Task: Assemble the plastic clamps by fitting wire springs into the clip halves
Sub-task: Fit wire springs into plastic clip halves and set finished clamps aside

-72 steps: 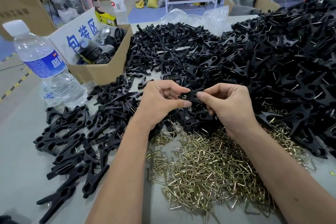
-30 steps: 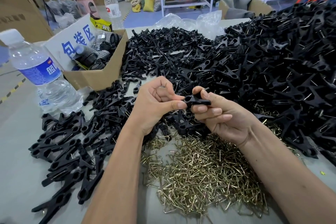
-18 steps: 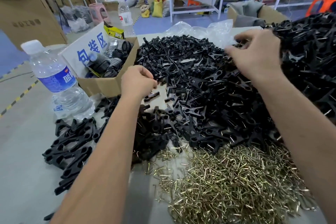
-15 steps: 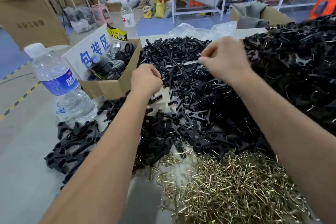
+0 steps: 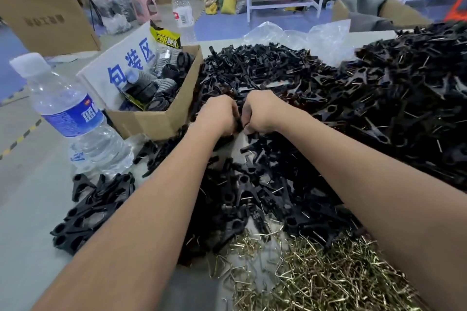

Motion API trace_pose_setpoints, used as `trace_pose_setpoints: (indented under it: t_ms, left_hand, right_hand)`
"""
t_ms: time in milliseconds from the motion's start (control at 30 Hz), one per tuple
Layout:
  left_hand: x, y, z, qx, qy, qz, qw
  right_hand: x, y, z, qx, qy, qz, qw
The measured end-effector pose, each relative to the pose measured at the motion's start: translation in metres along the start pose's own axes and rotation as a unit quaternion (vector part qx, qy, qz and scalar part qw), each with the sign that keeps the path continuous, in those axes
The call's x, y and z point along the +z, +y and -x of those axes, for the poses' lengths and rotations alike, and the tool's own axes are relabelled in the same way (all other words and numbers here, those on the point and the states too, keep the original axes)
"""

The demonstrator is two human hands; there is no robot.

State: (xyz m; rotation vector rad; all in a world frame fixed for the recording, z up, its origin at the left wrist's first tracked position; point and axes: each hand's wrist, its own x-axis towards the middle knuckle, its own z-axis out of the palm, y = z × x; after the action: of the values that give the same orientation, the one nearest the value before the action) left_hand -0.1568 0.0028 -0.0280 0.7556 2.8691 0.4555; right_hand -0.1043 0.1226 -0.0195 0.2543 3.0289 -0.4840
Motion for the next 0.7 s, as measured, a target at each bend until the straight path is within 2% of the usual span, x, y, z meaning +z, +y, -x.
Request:
trace_pose_setpoints:
  t_ms: [67,167,200,267,333,400,467,700]
  left_hand:
    - [0.001,-0.001,0.002,-0.016,0.036,0.024,0.999]
    - [0.003,-0.001,0.003,-0.043,0.128,0.067,0.989]
    - [0.004,0.001,0.005,-0.040,0.137,0.096,0.985]
    - [0.006,0.008,0.010,-0.028,0.117,0.154,0.981]
    - [0.007,0.016,0.014,-0.028,0.072,0.241,0.967]
    - [0.006,0.022,0.021,-0.055,0.001,0.393,0.918]
    - [0.003,0.021,0.029,-0.063,-0.023,0.493,0.867]
    - [-0.009,0.021,0.062,-0.082,0.020,0.552,0.829]
  right_hand:
    - [-0.002,0.006,0.003,0.012,0.011,-0.068,0.998]
    - [-0.003,0.021,0.007,0.032,0.117,-0.160,0.980]
    - [-0.002,0.025,0.008,0.041,0.148,-0.190,0.970]
    - [-0.001,0.029,0.011,0.060,0.180,-0.283,0.940]
    - [0.001,0.031,0.015,0.061,0.179,-0.391,0.901]
    - [0.002,0.033,0.019,0.043,0.169,-0.460,0.871]
    - [0.001,0.035,0.026,0.024,0.169,-0.495,0.852]
    - [-0.004,0.033,0.077,-0.025,0.252,-0.493,0.833]
